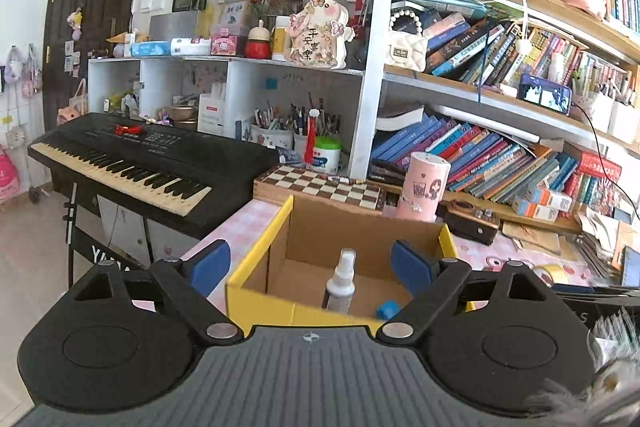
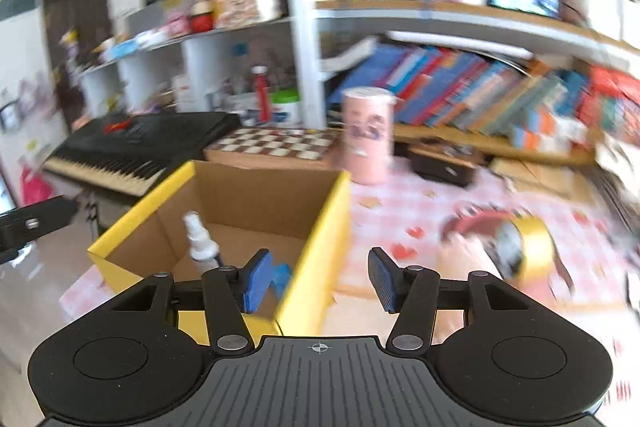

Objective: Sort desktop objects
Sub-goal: 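Move both tools back toward the white cube and stapler box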

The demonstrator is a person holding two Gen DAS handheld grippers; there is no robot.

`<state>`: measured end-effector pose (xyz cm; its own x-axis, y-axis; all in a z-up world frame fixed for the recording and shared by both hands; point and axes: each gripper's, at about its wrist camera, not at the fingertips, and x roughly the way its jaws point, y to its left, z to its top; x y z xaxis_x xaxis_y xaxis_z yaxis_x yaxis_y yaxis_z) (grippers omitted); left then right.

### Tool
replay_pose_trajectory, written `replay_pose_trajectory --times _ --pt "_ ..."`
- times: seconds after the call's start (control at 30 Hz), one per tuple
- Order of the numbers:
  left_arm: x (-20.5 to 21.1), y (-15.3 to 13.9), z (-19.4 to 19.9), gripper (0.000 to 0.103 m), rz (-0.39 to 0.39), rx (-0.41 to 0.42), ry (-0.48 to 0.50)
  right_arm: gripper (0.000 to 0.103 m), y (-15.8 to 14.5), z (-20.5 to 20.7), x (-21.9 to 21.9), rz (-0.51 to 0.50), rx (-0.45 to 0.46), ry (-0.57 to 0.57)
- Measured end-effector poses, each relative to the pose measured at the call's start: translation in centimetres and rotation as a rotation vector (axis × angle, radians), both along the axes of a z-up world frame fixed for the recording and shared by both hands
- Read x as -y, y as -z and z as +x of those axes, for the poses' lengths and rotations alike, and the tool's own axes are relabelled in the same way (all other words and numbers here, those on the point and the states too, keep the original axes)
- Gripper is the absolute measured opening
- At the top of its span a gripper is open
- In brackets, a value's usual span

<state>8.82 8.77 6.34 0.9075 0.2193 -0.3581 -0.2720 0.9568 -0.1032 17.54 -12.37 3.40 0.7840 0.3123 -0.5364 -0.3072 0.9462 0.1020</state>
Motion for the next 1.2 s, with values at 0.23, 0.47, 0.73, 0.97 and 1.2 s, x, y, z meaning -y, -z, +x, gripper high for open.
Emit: replay_pose_trajectory --times 0.23,0.47,0.73,0.97,1.2 --pt "0.6 1.4 -3.4 0.097 0.013 -0.055 0.035 0.053 1.7 -5.0 2.6 -0.014 -0.006 0.137" --pt "2.7 3.4 -6.0 0.098 0.026 -0.134 0.122 0.053 3.0 -9.3 2.6 -0.071 -0.046 0.136" --pt "3.5 4.6 -7.3 0.099 0.010 -0.190 0.175 0.054 3.9 -12.6 2.5 -0.100 -0.084 0.124" --pt "4.6 5.7 -7.6 0.100 0.003 -0.243 0.246 0.056 5.0 -14.2 3.3 -0.116 -0.140 0.160" --pt "6.0 6.2 -7.1 0.100 0.016 -0.274 0.318 0.061 5.3 -14.8 4.2 -0.116 -0.165 0.202"
